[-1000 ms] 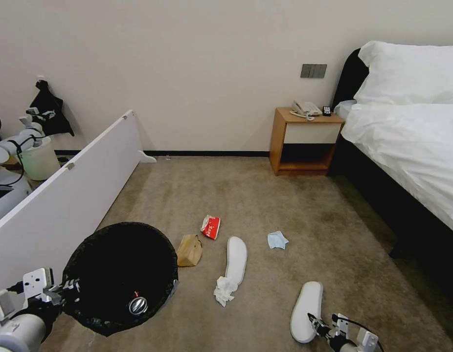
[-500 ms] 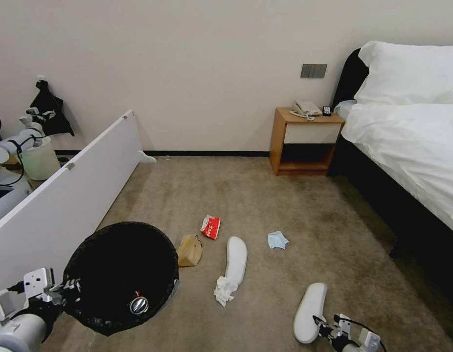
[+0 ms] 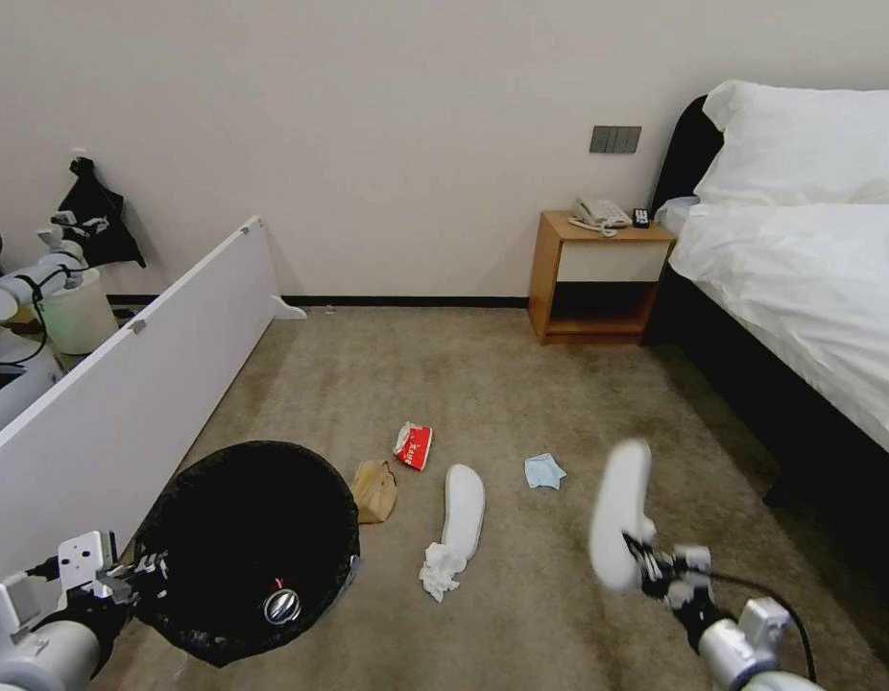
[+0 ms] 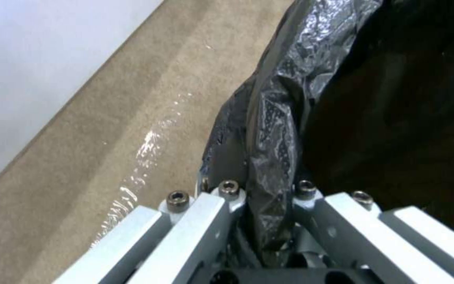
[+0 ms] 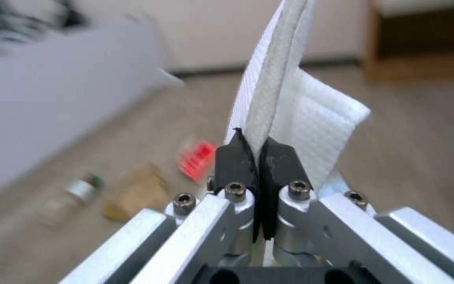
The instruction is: Pick up the trash bin, then pick up the garbage from the floor and place it into the trash bin.
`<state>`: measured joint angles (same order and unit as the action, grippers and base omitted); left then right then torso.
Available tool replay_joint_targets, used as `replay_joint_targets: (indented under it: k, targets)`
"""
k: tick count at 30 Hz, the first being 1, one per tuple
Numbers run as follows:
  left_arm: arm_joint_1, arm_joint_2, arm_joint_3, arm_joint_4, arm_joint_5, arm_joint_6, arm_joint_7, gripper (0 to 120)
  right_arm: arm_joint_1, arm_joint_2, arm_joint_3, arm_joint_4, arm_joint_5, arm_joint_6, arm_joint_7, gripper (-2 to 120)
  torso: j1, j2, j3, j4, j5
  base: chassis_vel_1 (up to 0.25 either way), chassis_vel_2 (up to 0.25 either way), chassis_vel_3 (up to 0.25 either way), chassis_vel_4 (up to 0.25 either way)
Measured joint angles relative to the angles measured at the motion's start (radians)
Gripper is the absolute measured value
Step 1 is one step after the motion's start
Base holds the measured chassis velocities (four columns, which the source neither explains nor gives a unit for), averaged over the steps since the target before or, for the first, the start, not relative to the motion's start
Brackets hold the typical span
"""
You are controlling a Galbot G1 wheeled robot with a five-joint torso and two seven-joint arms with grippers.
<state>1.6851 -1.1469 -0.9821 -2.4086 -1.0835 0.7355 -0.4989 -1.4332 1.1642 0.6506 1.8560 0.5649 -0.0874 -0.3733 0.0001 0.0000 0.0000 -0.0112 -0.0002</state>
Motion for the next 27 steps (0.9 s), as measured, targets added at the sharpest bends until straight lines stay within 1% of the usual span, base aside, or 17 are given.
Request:
replay_joint_targets:
  k: [1,2,4,5,7,11,13,14,15,16,17,18,19,21,22,24,27]
  targets:
    - [0.001,0.002,0.003,0.0,0.0,0.0,-0.001,3,0.016,-0.038,-0.026,0.04,0.026,0.02,-0.01,0,0.0,0.0,0.0,0.0,0.0002,0.0,0.0,0.0,0.0]
    - [0.001,0.002,0.003,0.0,0.0,0.0,-0.001,3,0.016,-0.038,-0.026,0.04,0.026,0.02,-0.01,0,0.0,0.0,0.0,0.0,0.0002,0.0,0.0,0.0,0.0]
    - [0.003,0.004,0.009,-0.001,-0.001,0.0,-0.004,3,0.057,-0.11,-0.096,0.114,0.106,0.06,-0.027,0,0.0,0.0,0.0,0.0001,0.0002,0.0,0.0,0.0,0.0]
    - [0.003,0.004,0.009,-0.001,-0.001,0.0,-0.004,3,0.057,-0.11,-0.096,0.114,0.106,0.06,-0.027,0,0.0,0.0,0.0,0.0001,0.0002,0.0,0.0,0.0,0.0]
    - [0.005,0.007,0.016,-0.001,-0.002,0.0,-0.009,3,0.104,-0.159,-0.156,0.158,0.154,0.106,-0.055,0,0.0,0.0,0.0,0.0,-0.0001,0.0,0.0,0.0,0.0]
    - [0.007,0.011,0.025,0.0,-0.004,0.0,-0.014,3,0.175,-0.192,-0.217,0.178,0.184,0.156,-0.099,0,0.0,0.0,0.0,-0.0003,0.0002,0.0,0.0,0.0,0.0]
    - [0.01,0.014,0.03,0.0,-0.013,0.0,-0.019,3,0.249,-0.208,-0.277,0.187,0.219,0.184,-0.123,0,0.0,0.0,0.0,-0.0004,0.0001,0.0,0.0,0.0,0.0]
    - [0.012,0.016,0.034,0.0,-0.021,0.0,-0.021,3,0.323,-0.217,-0.343,0.191,0.254,0.201,-0.138,0,0.0,0.0,0.0,0.0,0.0,0.0,0.0,0.0,0.0]
    - [0.012,0.016,0.034,0.0,-0.021,0.0,-0.021,3,0.323,-0.217,-0.343,0.191,0.254,0.201,-0.138,0,0.0,0.0,0.0,0.0,0.0,0.0,0.0,0.0,0.0]
    - [0.014,0.019,0.036,0.002,-0.028,0.0,-0.023,3,0.397,-0.218,-0.411,0.181,0.272,0.223,-0.154,0,0.0,0.0,0.0,0.0002,0.0,0.0,0.0,0.0,0.0]
    - [0.014,0.019,0.036,0.002,-0.028,0.0,-0.023,3,0.397,-0.218,-0.411,0.181,0.272,0.223,-0.154,0,0.0,0.0,0.0,0.0002,0.0,0.0,0.0,0.0,0.0]
    - [0.015,0.022,0.038,0.005,-0.034,0.0,-0.026,3,0.469,-0.208,-0.488,0.156,0.282,0.241,-0.17,0,0.0,0.0,0.0,-0.0001,0.0,0.0,0.0,0.0,0.0]
    - [0.015,0.022,0.038,0.005,-0.034,0.0,-0.026,3,0.469,-0.208,-0.488,0.156,0.282,0.241,-0.17,0,0.0,0.0,0.0,-0.0001,0.0,0.0,0.0,0.0,0.0]
    - [0.017,0.026,0.041,0.008,-0.04,0.0,-0.028,3,0.583,-0.168,-0.6,0.092,0.288,0.267,-0.2,0,0.0,0.0,0.0,0.0,0.0,0.0,0.0,0.0,0.0]
    - [0.017,0.026,0.041,0.008,-0.04,0.0,-0.028,3,0.583,-0.168,-0.6,0.092,0.288,0.267,-0.2,0,0.0,0.0,0.0,0.0,0.0,0.0,0.0,0.0,0.0]
    - [0.02,0.028,0.042,0.013,-0.04,0.0,-0.028,3,0.684,-0.102,-0.696,0.027,0.286,0.287,-0.233,0,0.0,0.0,0.0,0.0003,-0.0002,0.0,0.0,0.0,0.0]
    - [0.021,0.028,0.042,0.014,-0.04,0.0,-0.028,3,0.713,-0.076,-0.725,0.006,0.285,0.295,-0.244,0,0.0,0.0,0.0,0.0002,-0.0002,0.0,0.0,0.0,0.0]
